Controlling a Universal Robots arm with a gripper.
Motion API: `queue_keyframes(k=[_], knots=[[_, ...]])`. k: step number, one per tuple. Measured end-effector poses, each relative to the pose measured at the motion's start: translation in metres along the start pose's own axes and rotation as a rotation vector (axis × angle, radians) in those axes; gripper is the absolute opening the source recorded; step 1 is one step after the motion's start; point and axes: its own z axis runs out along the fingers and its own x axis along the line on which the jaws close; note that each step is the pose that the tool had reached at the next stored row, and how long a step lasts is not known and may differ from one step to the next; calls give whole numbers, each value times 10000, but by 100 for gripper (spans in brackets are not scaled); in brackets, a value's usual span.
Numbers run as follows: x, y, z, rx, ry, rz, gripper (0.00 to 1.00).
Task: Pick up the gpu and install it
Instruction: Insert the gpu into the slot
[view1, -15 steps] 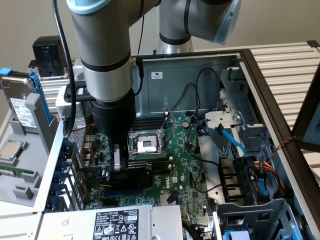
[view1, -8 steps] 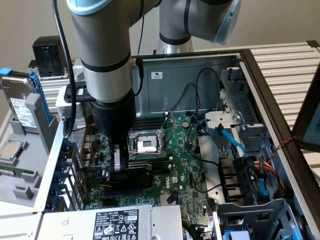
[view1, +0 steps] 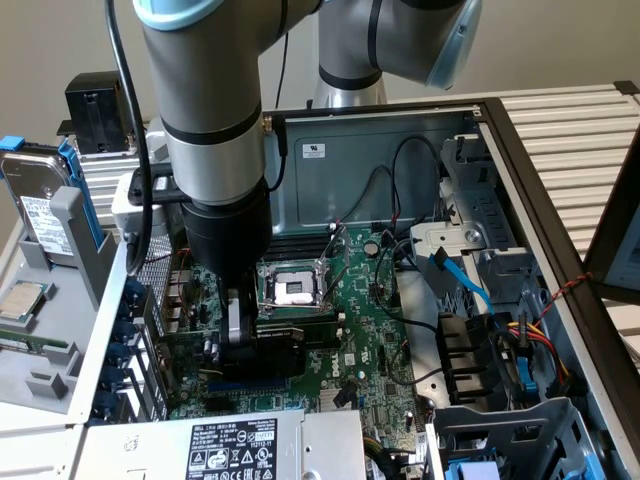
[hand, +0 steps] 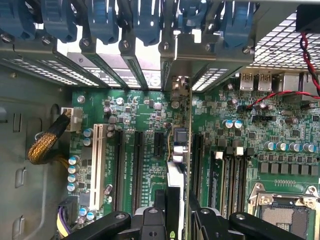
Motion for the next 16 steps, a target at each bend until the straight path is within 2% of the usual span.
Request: queue_keyframes(k=[16], knots=[[-1, 6, -1, -1, 21, -1, 27]])
